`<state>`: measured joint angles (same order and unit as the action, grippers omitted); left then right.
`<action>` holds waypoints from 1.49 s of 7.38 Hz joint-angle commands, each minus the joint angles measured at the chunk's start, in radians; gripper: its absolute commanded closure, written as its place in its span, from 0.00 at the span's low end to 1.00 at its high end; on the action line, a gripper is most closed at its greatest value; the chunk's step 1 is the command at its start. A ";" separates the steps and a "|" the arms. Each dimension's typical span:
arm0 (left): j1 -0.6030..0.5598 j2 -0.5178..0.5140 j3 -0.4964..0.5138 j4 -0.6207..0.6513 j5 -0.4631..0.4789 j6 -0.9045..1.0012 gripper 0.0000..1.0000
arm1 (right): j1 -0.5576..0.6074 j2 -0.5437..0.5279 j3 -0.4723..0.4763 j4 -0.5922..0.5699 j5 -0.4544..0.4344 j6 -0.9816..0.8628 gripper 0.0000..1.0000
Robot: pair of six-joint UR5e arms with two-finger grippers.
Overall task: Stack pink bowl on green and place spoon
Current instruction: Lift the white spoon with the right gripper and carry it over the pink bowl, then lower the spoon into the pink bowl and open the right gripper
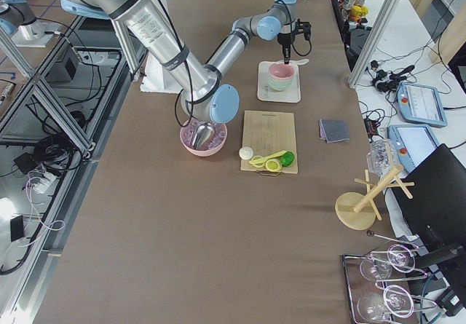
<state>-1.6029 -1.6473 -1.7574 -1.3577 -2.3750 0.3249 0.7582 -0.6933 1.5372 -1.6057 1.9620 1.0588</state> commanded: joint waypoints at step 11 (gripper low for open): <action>-0.003 0.012 0.004 0.006 -0.038 -0.171 0.01 | -0.045 0.020 -0.055 0.004 -0.083 -0.063 0.00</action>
<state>-1.6040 -1.6453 -1.7568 -1.3528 -2.3991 0.2263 0.6652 -0.6663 1.4811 -1.6002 1.8619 1.0467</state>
